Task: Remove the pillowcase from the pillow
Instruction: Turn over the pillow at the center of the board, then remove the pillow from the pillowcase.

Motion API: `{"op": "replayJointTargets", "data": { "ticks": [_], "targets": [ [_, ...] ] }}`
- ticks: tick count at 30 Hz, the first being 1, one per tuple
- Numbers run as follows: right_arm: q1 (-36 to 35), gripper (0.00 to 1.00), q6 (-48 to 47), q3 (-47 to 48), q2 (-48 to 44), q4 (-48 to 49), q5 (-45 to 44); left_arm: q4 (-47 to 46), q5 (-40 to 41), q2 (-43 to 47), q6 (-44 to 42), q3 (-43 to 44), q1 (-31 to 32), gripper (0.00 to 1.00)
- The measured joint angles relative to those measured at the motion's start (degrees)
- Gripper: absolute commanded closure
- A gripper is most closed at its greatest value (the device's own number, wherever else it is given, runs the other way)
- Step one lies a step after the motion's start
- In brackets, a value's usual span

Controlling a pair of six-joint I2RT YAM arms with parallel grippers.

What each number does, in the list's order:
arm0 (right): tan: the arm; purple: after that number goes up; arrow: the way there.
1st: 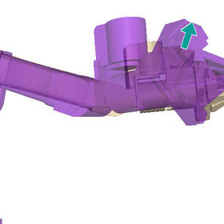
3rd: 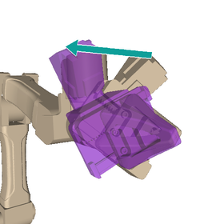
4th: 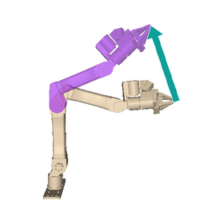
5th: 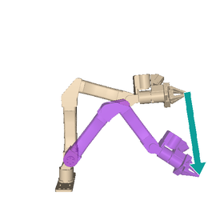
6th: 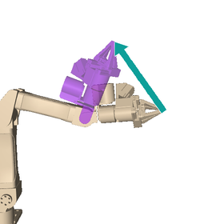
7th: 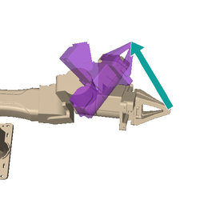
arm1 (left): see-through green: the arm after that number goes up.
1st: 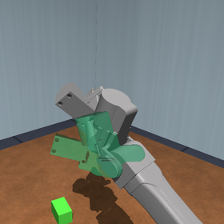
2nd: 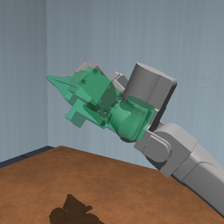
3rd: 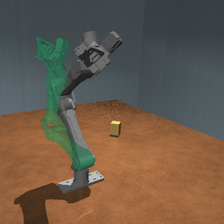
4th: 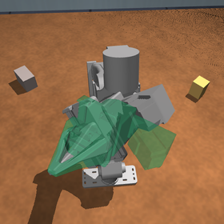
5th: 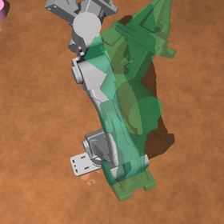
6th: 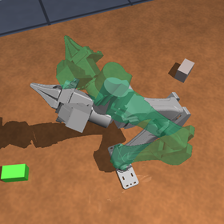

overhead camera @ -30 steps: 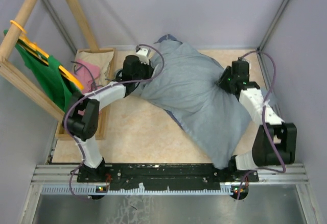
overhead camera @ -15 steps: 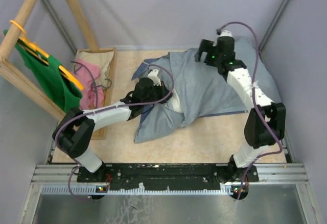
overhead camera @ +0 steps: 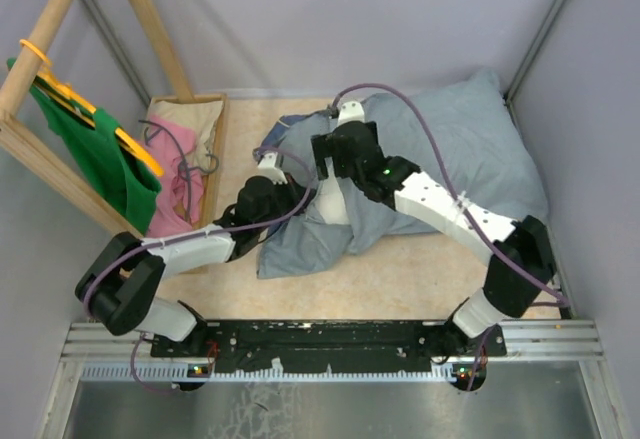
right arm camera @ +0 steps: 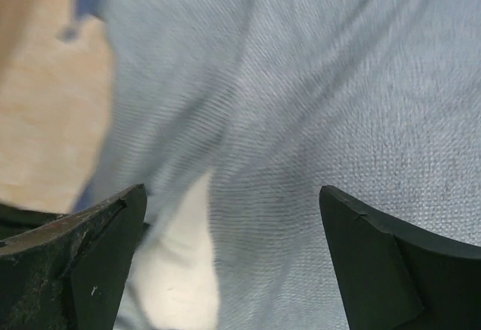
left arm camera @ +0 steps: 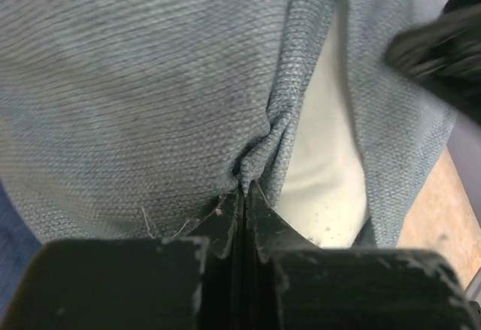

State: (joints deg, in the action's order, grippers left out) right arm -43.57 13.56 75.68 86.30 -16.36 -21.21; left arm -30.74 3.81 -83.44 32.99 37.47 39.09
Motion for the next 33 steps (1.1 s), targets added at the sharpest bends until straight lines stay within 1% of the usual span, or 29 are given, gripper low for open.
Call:
{"op": "replayJointTargets", "data": {
  "ticks": [3,7,9,12,14,17,20,21,22,24,26,28,29,30,31,32,33],
  "targets": [
    [0.0,0.09,-0.1,-0.6,4.2,-3.7,-3.6,-1.4,1.0,1.5,1.6,-2.8,-0.8,1.00],
    [0.4,0.24,-0.9,-0.7,7.5,-7.5,-8.4,-1.6,2.4,3.6,3.0,-5.4,-1.9,1.00],
    [0.4,0.34,-1.1,-0.8,7.4,-8.2,-9.8,-0.6,4.0,5.0,3.7,-6.4,-2.4,1.00],
    [2.0,0.53,-0.7,-3.6,4.7,-7.4,-10.0,1.9,7.0,7.2,4.9,-7.0,-3.0,1.00],
    [4.9,0.63,0.2,-7.7,0.5,-6.9,-9.6,4.5,9.2,8.6,5.9,-7.0,-3.6,1.00],
    [12.3,0.68,2.1,-13.4,-6.6,-7.4,-9.0,9.5,12.9,10.5,7.5,-7.0,-4.9,1.00],
    [21.8,0.76,6.0,-18.7,-12.7,-5.8,-5.0,14.1,15.4,12.0,8.8,-6.9,-5.9,1.00],
    [23.3,0.80,6.6,-19.9,-13.8,-5.5,-4.2,15.6,15.9,12.7,9.2,-6.9,-6.1,1.00],
    [24.2,0.81,7.3,-21.2,-14.8,-5.5,-3.2,16.6,16.1,13.2,9.3,-6.9,-6.3,1.00],
    [24.0,0.82,7.9,-22.5,-15.5,-5.1,-1.8,19.0,16.2,14.3,9.1,-6.6,-6.6,0.99],
    [23.6,0.82,8.3,-22.9,-15.4,-4.7,-0.3,21.2,15.9,14.9,7.3,-5.8,-7.7,0.90],
    [23.6,0.81,8.7,-22.9,-15.4,-4.3,0.6,23.5,14.6,14.8,3.9,-3.7,-8.6,0.61],
    [23.6,0.79,8.7,-22.9,-15.4,-4.0,0.8,24.5,13.9,14.6,2.0,-2.5,-8.9,0.48],
    [23.7,0.75,8.7,-22.9,-15.4,-3.7,1.0,26.0,13.1,14.3,-0.3,-0.8,-9.2,0.38],
    [23.9,0.65,8.7,-22.9,-15.4,-3.5,1.1,27.5,12.0,14.0,-2.3,1.1,-9.6,0.32],
    [24.1,0.49,8.5,-22.9,-15.4,-3.2,1.5,28.7,11.0,13.7,-4.7,3.3,-9.8,0.27],
    [24.2,0.37,8.0,-22.9,-15.5,-2.9,2.0,29.8,10.0,13.5,-6.3,5.5,-10.0,0.24]
  ]
}}
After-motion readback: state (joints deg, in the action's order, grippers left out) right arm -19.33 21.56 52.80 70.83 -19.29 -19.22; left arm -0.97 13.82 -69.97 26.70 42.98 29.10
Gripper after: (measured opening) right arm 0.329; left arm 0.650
